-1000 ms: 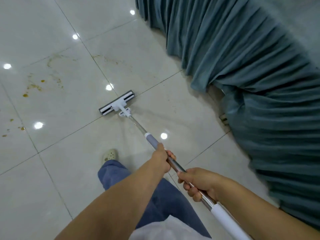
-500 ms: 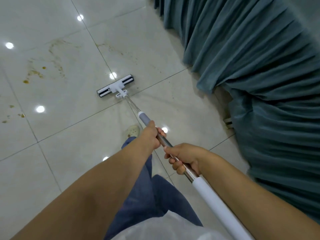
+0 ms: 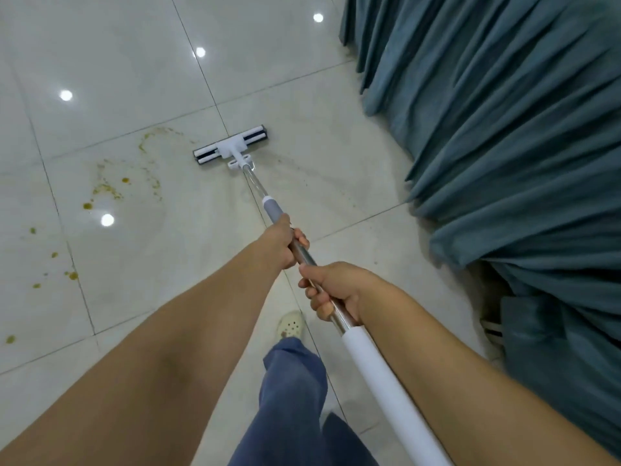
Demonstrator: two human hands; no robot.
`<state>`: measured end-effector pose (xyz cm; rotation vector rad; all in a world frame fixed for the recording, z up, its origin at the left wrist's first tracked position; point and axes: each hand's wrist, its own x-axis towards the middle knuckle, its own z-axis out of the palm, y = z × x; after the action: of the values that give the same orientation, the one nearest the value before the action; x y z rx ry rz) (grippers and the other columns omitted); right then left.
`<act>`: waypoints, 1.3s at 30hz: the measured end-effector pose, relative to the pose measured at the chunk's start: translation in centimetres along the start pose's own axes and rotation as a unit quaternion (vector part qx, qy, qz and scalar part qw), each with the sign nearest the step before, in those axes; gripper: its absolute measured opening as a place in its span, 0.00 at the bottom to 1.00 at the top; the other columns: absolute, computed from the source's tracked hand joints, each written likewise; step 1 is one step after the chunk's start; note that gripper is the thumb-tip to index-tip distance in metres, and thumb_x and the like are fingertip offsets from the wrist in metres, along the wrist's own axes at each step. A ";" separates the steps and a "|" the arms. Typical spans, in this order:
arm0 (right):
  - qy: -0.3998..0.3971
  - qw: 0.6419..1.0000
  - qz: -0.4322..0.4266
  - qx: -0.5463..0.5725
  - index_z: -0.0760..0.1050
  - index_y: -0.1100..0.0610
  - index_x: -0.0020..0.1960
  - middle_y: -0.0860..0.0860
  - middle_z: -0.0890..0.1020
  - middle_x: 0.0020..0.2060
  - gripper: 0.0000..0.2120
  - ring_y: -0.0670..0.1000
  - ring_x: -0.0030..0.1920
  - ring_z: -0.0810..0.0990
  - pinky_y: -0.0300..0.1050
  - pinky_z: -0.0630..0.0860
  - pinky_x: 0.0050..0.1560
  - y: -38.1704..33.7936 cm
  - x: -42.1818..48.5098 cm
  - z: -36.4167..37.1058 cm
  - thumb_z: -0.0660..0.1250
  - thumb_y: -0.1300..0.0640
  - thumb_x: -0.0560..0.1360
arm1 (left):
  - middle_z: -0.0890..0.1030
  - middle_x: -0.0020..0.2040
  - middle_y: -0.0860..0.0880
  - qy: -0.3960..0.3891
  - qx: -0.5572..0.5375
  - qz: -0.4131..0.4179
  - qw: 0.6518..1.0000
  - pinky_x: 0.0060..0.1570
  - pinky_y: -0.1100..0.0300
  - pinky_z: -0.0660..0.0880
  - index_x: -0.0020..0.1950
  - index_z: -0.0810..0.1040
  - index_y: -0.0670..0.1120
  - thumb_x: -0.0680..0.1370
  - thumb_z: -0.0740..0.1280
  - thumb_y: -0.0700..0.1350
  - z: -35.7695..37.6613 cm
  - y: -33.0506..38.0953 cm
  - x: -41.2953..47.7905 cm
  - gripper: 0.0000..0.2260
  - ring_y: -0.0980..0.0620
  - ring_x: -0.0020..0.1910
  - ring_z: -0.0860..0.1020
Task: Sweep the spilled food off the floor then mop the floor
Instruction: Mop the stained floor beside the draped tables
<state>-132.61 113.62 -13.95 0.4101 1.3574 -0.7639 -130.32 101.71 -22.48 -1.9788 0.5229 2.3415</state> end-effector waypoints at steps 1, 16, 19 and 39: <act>-0.004 1.000 -0.002 0.004 0.69 0.60 0.39 0.50 0.69 0.26 0.14 0.42 0.16 0.64 0.31 0.62 0.17 -2.0 0.9 0.7 0.63 0.53 0.79 | 0.65 0.14 0.50 0.004 0.002 0.004 1.000 0.22 0.65 0.63 0.33 0.63 0.44 0.81 0.58 0.51 0.3 2.1 0.9 0.19 0.54 0.11 0.64; 0.001 1.000 -0.018 0.010 0.69 0.60 0.40 0.51 0.69 0.28 0.13 0.43 0.16 0.64 0.31 0.62 0.17 -7.2 4.2 0.1 0.63 0.54 0.79 | 0.65 0.17 0.50 -0.004 0.028 -0.010 1.000 0.18 0.71 0.65 0.36 0.63 0.44 0.80 0.59 0.48 2.6 7.1 4.9 0.15 0.54 0.13 0.63; -0.001 1.000 -0.018 0.015 0.70 0.60 0.41 0.51 0.70 0.28 0.12 0.43 0.17 0.65 0.32 0.63 0.17 -5.0 2.8 -1.3 0.63 0.54 0.79 | 0.64 0.16 0.50 -0.007 0.050 -0.012 0.999 0.18 0.72 0.65 0.34 0.63 0.45 0.80 0.57 0.47 3.0 4.7 3.8 0.16 0.54 0.12 0.63; 0.053 0.998 0.005 0.036 0.73 0.59 0.45 0.51 0.72 0.29 0.11 0.44 0.21 0.66 0.34 0.65 0.22 32.1 -14.3 -22.3 0.62 0.51 0.80 | 0.66 0.21 0.49 -0.038 0.140 -0.091 0.985 0.19 0.66 0.68 0.36 0.67 0.44 0.80 0.61 0.52 7.3 -38.3 -10.6 0.17 0.53 0.20 0.64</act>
<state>-126.62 154.53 -9.58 0.5211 1.4288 -0.7939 -126.13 141.77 -20.24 -1.7263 0.6013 2.0938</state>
